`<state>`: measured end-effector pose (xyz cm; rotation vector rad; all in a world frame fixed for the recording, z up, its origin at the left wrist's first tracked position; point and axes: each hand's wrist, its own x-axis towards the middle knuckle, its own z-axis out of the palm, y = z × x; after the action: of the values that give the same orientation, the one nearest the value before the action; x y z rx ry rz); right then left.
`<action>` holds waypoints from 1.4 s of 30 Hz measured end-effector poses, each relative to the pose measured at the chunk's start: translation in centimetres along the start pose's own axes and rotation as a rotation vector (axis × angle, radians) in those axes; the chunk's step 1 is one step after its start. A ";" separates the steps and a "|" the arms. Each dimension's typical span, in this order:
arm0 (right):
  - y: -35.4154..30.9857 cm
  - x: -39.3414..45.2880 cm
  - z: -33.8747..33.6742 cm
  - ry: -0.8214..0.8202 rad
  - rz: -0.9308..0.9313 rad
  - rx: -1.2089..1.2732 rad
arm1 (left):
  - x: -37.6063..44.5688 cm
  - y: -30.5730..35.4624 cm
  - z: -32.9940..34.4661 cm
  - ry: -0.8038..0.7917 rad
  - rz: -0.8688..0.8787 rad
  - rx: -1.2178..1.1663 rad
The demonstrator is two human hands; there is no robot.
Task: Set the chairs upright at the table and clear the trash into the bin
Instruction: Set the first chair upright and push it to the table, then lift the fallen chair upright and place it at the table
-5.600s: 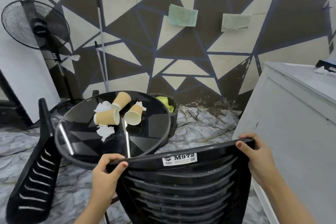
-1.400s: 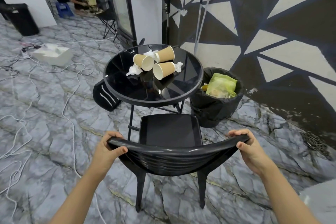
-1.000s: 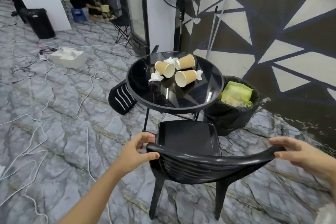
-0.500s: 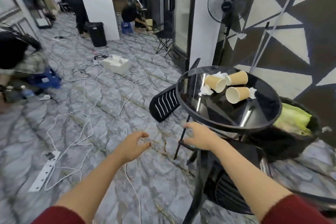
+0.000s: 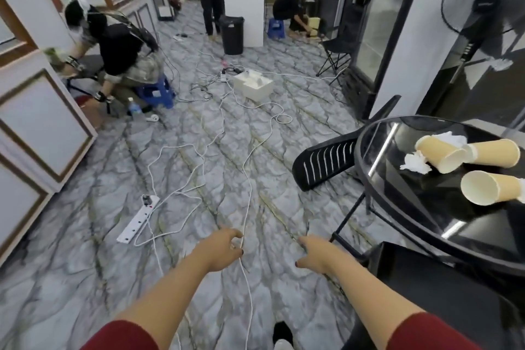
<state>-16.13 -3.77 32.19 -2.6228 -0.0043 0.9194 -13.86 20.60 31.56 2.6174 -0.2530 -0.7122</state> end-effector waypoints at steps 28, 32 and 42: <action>-4.8 29.4 -20.0 -0.031 0.020 -0.009 | 30.8 -4.0 -17.2 -0.081 -0.067 0.012; -6.7 33.7 -23.2 -0.010 0.071 0.050 | 36.4 -5.8 -21.8 -0.099 -0.026 0.041; -8.3 41.7 -28.8 0.031 0.189 0.208 | 48.2 -6.9 -28.1 -0.218 0.092 0.132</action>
<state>35.12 -0.57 30.62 -2.4735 0.3338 0.8876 42.29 23.05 29.24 2.6296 -0.4969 -0.9793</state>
